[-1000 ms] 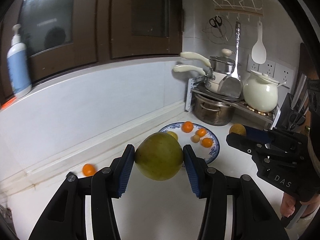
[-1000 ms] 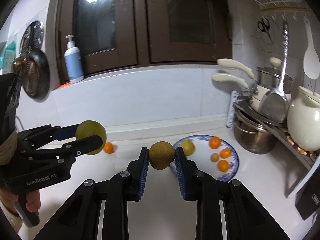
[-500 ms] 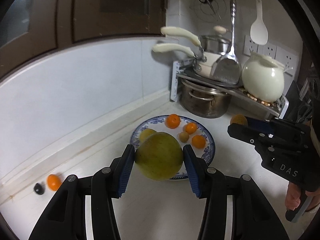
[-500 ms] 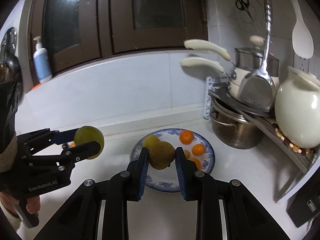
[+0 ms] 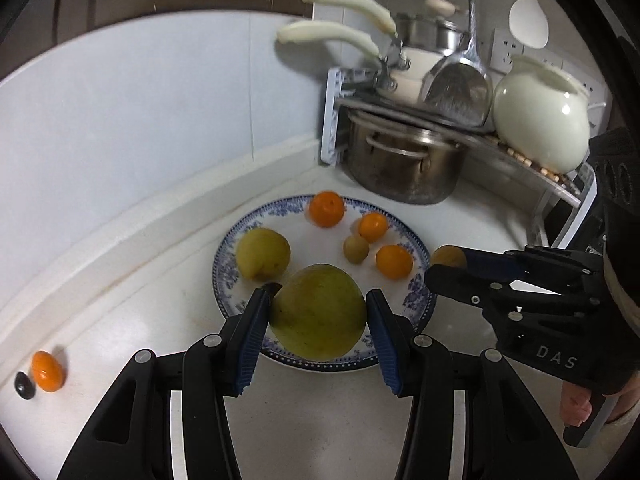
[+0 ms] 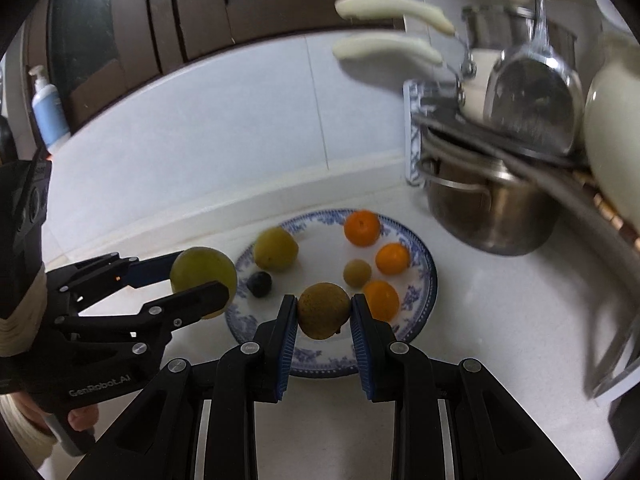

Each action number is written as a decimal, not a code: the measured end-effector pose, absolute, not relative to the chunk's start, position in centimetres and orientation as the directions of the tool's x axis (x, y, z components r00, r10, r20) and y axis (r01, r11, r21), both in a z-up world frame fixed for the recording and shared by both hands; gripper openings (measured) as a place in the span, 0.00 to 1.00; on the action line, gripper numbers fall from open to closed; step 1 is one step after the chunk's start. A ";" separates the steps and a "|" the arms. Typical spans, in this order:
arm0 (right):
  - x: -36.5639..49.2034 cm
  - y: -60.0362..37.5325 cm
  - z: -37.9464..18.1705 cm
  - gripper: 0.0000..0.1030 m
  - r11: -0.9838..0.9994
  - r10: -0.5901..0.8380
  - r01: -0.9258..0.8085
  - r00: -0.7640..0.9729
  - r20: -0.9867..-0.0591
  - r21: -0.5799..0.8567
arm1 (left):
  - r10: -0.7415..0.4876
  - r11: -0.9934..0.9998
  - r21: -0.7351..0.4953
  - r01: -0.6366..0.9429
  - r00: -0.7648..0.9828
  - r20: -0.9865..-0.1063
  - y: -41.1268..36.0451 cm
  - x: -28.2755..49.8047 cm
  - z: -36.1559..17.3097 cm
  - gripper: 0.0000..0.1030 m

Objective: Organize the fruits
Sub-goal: 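Open the right tool over the plate while the left tool lowers and releases the pear, then withdraw both open tools from the plate toward the orange and dark plum, then close the left tool on the dark plum while the right tool grasps the orange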

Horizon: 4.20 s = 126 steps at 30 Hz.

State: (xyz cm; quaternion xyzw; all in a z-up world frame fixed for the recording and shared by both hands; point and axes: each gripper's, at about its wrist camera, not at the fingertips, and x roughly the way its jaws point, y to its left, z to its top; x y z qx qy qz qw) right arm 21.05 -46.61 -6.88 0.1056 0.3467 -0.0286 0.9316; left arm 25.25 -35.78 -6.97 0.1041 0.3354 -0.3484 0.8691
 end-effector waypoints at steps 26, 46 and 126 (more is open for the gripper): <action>21.3 -48.6 -8.2 0.41 0.958 -0.025 0.209 0.741 -0.671 0.196 | -0.477 0.766 0.026 0.642 0.595 -0.647 -35.9 24.7 -6.8 0.56; 14.1 -40.7 -1.2 0.45 0.979 -0.037 0.138 0.838 -0.544 0.147 | -0.430 0.859 -0.002 0.512 0.718 -0.547 -26.3 16.3 -0.5 0.60; 36.9 -16.8 -10.9 0.57 0.954 0.255 -0.285 0.614 -0.746 0.092 | -0.283 0.918 -0.007 0.396 0.642 -0.713 -7.6 34.0 -11.8 0.45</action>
